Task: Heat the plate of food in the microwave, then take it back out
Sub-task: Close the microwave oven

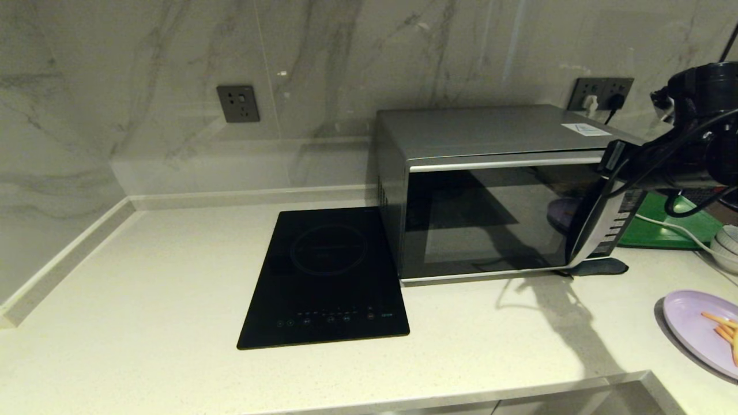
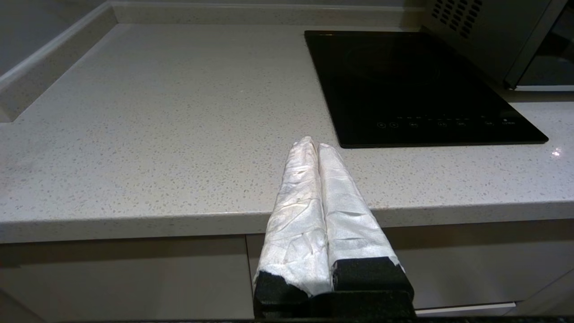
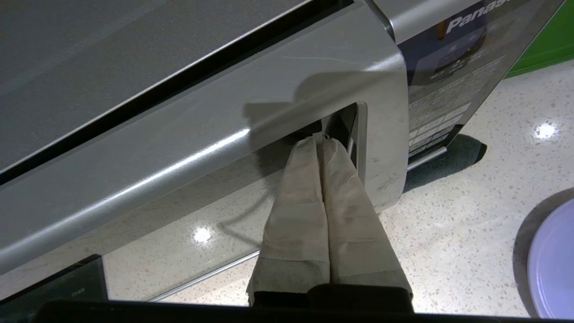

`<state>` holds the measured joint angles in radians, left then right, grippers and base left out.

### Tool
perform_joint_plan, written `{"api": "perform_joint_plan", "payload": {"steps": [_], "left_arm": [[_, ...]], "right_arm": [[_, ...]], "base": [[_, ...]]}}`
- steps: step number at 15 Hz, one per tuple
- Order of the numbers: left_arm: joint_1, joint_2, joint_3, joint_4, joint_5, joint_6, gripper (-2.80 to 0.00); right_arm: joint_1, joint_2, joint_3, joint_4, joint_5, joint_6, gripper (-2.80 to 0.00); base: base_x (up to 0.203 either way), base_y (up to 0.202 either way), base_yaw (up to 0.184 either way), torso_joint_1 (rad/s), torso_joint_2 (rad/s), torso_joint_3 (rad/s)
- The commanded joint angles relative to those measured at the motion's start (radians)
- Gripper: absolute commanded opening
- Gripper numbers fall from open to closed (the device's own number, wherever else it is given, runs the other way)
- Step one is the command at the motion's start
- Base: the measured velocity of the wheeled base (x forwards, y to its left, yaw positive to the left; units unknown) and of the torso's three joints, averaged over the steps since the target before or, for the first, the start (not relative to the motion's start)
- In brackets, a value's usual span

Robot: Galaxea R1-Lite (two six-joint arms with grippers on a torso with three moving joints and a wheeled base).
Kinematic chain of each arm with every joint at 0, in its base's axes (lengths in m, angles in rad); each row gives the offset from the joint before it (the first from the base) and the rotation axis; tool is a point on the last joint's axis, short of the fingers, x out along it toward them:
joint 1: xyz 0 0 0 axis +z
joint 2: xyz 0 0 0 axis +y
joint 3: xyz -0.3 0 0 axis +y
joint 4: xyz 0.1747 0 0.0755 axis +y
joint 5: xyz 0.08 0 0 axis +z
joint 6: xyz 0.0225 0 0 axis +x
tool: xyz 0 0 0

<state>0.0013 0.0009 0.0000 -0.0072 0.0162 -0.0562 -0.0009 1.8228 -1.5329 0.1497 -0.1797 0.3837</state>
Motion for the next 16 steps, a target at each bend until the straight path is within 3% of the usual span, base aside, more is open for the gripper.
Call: {"api": "perform_joint_plan", "payload": {"steps": [1,16], "left_arm": [[0.000,0.001,0.000,0.000,0.000,-0.001,-2.80],[0.000,0.001,0.000,-0.001,0.001,-0.001,-2.80]], "right_arm": [[0.002,0.004,0.010,-0.004,0.000,0.004,-2.80],[0.012,-0.059,0.046,-0.048,-0.001,0.003,-2.80]], "base": [[0.000,0.000,0.000,0.000,0.00,0.000],[0.000,0.000,0.000,0.000,0.00,0.000]]}}
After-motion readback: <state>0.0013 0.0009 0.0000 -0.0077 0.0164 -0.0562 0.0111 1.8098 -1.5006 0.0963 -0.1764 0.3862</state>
